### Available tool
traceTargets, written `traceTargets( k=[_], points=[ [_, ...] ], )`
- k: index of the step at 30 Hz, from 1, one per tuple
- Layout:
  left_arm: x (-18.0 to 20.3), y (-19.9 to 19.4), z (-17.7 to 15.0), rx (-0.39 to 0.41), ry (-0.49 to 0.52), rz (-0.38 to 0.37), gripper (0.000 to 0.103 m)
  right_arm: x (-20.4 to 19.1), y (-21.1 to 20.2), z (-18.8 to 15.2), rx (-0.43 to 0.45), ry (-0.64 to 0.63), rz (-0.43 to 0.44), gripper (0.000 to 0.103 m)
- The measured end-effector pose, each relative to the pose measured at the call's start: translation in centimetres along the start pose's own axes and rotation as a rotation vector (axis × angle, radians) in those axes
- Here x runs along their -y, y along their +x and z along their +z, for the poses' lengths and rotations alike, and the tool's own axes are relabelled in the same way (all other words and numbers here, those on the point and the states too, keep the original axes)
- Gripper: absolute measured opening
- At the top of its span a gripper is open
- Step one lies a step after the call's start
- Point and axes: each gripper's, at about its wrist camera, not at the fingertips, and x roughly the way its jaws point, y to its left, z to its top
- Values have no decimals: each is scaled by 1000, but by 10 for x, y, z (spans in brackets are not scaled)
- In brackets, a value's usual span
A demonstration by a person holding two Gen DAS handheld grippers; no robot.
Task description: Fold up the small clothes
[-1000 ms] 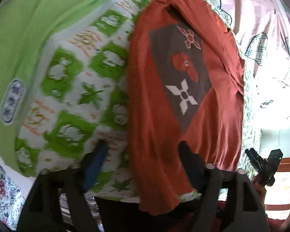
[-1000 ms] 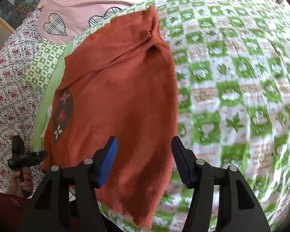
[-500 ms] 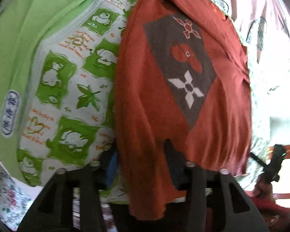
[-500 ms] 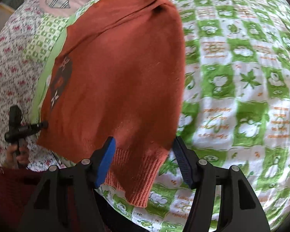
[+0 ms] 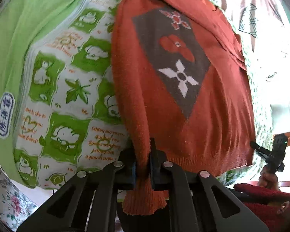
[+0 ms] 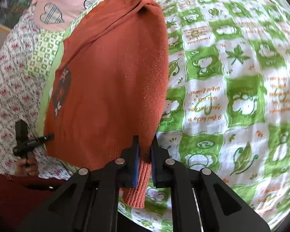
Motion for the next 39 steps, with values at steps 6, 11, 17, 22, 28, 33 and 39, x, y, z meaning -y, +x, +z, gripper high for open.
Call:
traceTargets(
  k=[6, 11, 17, 22, 28, 33, 39],
  points=[
    [21, 11, 8, 0, 34, 0, 9, -1, 5, -1, -28, 4, 61, 17],
    [34, -12, 7, 84, 50, -80, 6, -15, -6, 7, -5, -3, 142, 12],
    [43, -57, 41, 256, 9, -185, 5, -34, -31, 48, 132, 19, 228, 11],
    [50, -77, 94, 359, 27, -205, 5, -47, -40, 105, 244, 0, 265, 11],
    [58, -80, 174, 469, 34, -226, 4, -61, -30, 178, 329, -53, 244, 11],
    [58, -52, 245, 477, 2, -219, 4, -47, -13, 232, 378, -13, 195, 11],
    [63, -30, 305, 472, 33, -181, 4, -32, 12, 278, 394, 44, 176, 11]
  ],
)
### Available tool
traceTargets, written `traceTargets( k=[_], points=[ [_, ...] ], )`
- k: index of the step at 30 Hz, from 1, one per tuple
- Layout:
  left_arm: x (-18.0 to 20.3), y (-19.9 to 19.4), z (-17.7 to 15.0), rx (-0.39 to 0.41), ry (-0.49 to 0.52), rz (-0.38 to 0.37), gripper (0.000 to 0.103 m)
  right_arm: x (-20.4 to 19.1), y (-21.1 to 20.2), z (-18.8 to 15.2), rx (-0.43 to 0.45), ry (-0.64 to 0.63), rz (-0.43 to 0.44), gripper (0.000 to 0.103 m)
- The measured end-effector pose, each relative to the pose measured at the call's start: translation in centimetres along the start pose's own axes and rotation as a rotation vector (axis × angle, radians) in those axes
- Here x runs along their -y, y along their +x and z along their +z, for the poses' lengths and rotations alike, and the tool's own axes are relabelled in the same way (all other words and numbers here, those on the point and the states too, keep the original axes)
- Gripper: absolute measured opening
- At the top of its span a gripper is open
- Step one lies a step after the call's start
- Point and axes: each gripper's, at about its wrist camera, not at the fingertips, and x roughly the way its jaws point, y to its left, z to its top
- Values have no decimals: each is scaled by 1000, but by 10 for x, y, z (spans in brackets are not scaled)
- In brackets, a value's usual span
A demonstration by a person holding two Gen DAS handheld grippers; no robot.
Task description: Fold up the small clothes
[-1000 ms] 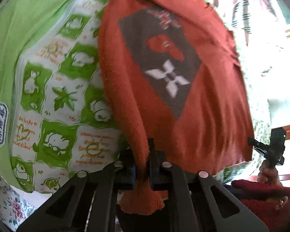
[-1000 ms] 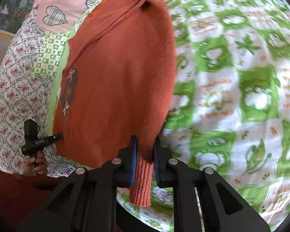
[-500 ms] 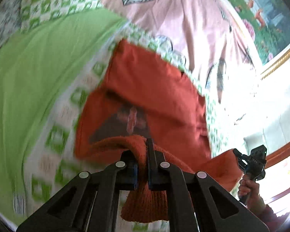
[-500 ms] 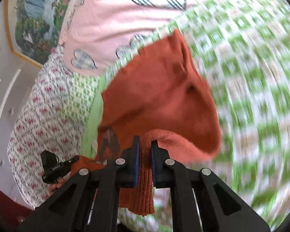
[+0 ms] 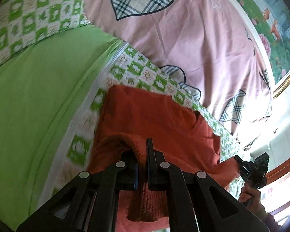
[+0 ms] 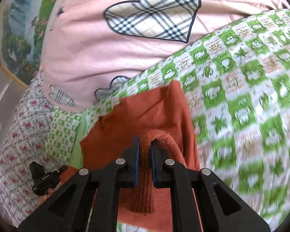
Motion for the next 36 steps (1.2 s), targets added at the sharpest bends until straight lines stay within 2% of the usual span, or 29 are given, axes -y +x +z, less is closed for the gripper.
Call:
traceTargets(
  k=[6, 11, 12, 13, 15, 17, 18, 20, 22, 25, 27, 30, 32, 35, 36],
  points=[
    [-16, 25, 15, -13, -36, 16, 5, 19, 33, 14, -17, 70, -37, 11],
    [-39, 66, 17, -112, -95, 117, 9, 31, 52, 12, -56, 91, -99, 13],
    [-41, 68, 16, -125, -105, 113, 11, 31, 51, 13, -54, 102, -96, 14],
    [-42, 66, 15, -129, -112, 104, 14, 31, 46, 13, -48, 106, -101, 15],
    [-37, 51, 8, -114, -108, 87, 41, 26, 29, 10, -11, 93, -130, 25],
    [-26, 36, -9, -112, -89, 47, 49, 15, 8, 3, 30, 43, -151, 28],
    [-19, 32, -19, -128, -74, 26, 49, 6, 1, -4, 31, 2, -146, 28],
    [-3, 32, -39, -174, -37, -6, 49, -15, 6, -23, -36, -101, -107, 28],
    [16, 49, -61, -253, 4, -41, 52, -43, 32, -50, -177, -247, -70, 28],
    [36, 82, -81, -344, 90, -15, 52, -72, 73, -78, -319, -425, -64, 28],
    [44, 98, -79, -371, 157, 11, 54, -80, 97, -82, -355, -485, -76, 28],
    [48, 104, -55, -363, 233, 6, 52, -75, 114, -56, -303, -491, -150, 27],
    [45, 106, -30, -317, 263, 69, 50, -64, 117, -25, -235, -445, -194, 23],
    [27, 102, 19, -208, 201, 145, 50, -57, 112, 16, -120, -395, -262, 22],
    [20, 97, 35, -157, 164, 172, 51, -58, 108, 24, -83, -387, -288, 25]
  ],
)
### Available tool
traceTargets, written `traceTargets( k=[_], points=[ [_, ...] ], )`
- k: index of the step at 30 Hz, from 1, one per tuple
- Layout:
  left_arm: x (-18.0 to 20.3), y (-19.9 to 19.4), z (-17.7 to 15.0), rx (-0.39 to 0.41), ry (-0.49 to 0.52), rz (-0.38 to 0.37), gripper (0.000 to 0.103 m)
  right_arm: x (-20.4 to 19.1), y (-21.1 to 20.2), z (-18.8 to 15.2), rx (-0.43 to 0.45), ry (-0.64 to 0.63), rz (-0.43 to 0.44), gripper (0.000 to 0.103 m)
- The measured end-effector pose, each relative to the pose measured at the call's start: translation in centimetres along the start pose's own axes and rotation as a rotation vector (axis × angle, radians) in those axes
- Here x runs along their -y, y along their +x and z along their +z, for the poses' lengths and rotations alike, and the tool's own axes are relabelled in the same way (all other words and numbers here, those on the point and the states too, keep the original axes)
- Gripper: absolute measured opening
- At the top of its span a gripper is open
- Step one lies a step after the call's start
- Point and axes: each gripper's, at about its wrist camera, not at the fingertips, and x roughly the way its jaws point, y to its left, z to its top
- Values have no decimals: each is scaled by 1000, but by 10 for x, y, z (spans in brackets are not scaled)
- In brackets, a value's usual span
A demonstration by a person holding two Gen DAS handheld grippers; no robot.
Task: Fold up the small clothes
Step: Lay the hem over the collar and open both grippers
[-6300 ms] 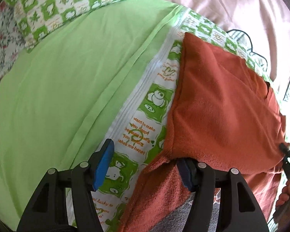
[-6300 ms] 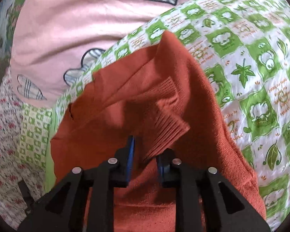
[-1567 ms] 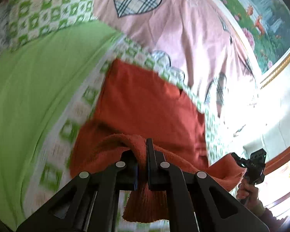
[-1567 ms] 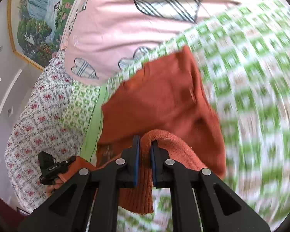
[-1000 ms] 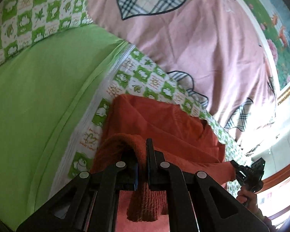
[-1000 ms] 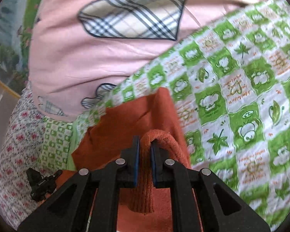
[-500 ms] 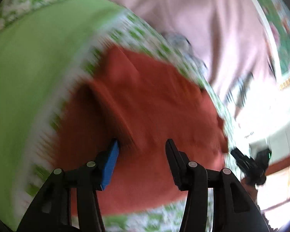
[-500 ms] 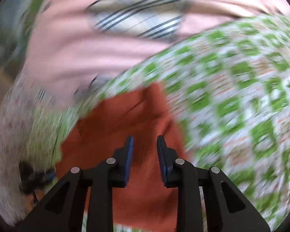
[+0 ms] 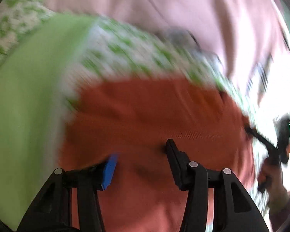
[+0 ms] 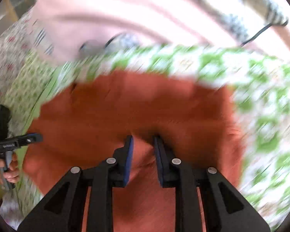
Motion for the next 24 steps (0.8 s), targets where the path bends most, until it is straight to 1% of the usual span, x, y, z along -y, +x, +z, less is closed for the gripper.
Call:
traceTargets(
  k=[1, 3, 4, 6, 7, 9, 11, 12, 13, 14, 15, 16, 17, 18, 19, 20, 22, 24],
  points=[
    [-9, -5, 10, 24, -39, -10, 51, 7, -6, 9, 34, 34, -29, 25],
    [-20, -14, 21, 66, -113, -33, 53, 14, -15, 15, 61, 91, -20, 25],
    [-24, -20, 23, 89, -137, -29, 54, 16, -19, 17, 72, 111, -21, 26],
    [-28, -35, 21, 150, -169, -17, 62, 18, -29, 16, 97, 125, -22, 26],
    [-28, -42, 20, 162, -184, -20, 62, 17, -34, 14, 104, 130, -14, 26],
    [-24, -48, 13, 165, -207, -49, 62, 15, -49, 7, 121, 138, 34, 26],
    [-19, -55, -5, 145, -205, -57, 63, -3, -63, -4, 127, 98, 111, 26],
    [-13, -53, -9, 135, -203, -64, 63, -11, -66, -11, 116, 62, 152, 26],
    [-9, -52, -18, 121, -199, -69, 63, -25, -66, -19, 86, 17, 202, 26],
    [-6, -51, -28, 101, -192, -71, 63, -41, -60, -29, 25, -40, 268, 28],
    [-1, -48, -39, 74, -179, -77, 63, -55, -50, -37, -41, -90, 315, 34],
    [3, -43, -46, 51, -168, -78, 63, -68, -38, -44, -107, -137, 333, 37],
    [6, -39, -52, 32, -159, -71, 63, -78, -22, -51, -162, -189, 301, 38],
    [9, -33, -56, 13, -150, -61, 63, -82, -9, -53, -188, -223, 241, 38],
    [11, -28, -58, 3, -139, -55, 63, -80, 1, -51, -194, -223, 194, 38],
    [12, -26, -58, 1, -132, -43, 63, -71, 9, -43, -184, -190, 136, 38],
    [6, -26, -58, 2, -131, -9, 63, -45, 11, -19, -122, -77, 19, 38],
    [-1, -31, -57, 7, -158, -7, 63, -19, -7, 4, -16, 62, -25, 38]
  ],
)
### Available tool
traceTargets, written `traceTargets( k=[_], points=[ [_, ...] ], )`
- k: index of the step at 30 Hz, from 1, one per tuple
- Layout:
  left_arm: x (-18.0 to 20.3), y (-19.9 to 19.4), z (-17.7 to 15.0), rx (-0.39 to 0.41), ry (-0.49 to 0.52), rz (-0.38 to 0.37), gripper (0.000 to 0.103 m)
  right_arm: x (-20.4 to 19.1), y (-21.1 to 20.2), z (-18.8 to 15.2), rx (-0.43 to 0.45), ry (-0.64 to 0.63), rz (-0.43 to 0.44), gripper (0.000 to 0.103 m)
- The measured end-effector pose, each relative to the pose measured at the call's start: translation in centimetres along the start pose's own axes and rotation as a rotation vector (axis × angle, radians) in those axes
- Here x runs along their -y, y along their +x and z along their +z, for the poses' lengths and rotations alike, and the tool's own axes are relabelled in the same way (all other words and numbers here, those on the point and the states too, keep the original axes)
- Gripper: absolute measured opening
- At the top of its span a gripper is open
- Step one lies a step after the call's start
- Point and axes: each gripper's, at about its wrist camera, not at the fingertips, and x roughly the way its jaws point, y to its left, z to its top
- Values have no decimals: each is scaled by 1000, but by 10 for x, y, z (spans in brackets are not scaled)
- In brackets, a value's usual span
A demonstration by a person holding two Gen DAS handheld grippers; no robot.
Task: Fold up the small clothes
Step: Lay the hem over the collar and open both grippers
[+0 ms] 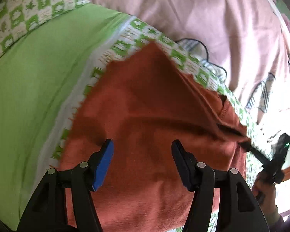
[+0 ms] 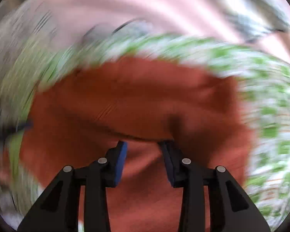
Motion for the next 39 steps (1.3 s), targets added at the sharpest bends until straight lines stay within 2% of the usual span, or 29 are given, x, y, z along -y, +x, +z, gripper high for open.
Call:
traceTargets(
  k=[3, 4, 5, 7, 10, 13, 15, 17, 19, 21, 22, 25, 27, 29, 32, 34, 37, 39],
  points=[
    [-11, -16, -4, 17, -49, -29, 68, 6, -25, 15, 81, 30, -31, 41],
    [-11, -20, -7, 21, -55, -24, 69, 3, -30, 17, 89, 16, -24, 49],
    [-13, -24, -11, 24, -62, -18, 70, 0, -35, 14, 90, -6, -20, 54],
    [-16, -31, -21, 25, -84, -18, 70, -11, -38, 10, 80, -43, 5, 55],
    [-18, -30, -25, 6, -125, -56, 71, -17, -39, 4, 61, -69, 44, 57],
    [-6, -11, -5, -34, -102, -102, 73, -28, -28, 5, 25, -95, 44, 57],
    [5, 5, 15, -26, -60, -65, 73, -21, -30, 7, 13, -93, 50, 57],
    [10, 16, 36, -15, -48, -28, 73, -19, -27, 16, 14, -97, 15, 57],
    [8, 17, 53, 5, -75, -26, 73, -15, -29, 26, 31, -97, -14, 57],
    [1, 8, 66, 39, -114, -59, 73, -7, -40, 36, 66, -65, -17, 57],
    [-2, 2, 69, 53, -122, -71, 73, -6, -47, 37, 76, -49, -4, 57],
    [-11, -21, 62, 108, -106, -62, 73, -12, -70, 23, 80, -87, 130, 58],
    [-20, -26, 52, 101, -116, -99, 73, -21, -71, -3, 21, -160, 226, 58],
    [-26, -22, 40, 67, -124, -106, 73, -26, -53, -31, -97, -213, 271, 58],
    [-21, -8, 27, 14, -103, -121, 73, -24, -11, -49, -218, -246, 205, 58],
    [-14, 2, 24, -13, -78, -121, 73, -17, 7, -41, -217, -218, 158, 58],
    [-2, 21, 34, -32, -47, -96, 73, -2, 14, -1, -90, -127, 65, 58],
    [0, 29, 50, -14, -48, -52, 73, 7, 6, 25, -4, -48, 37, 58]
  ],
)
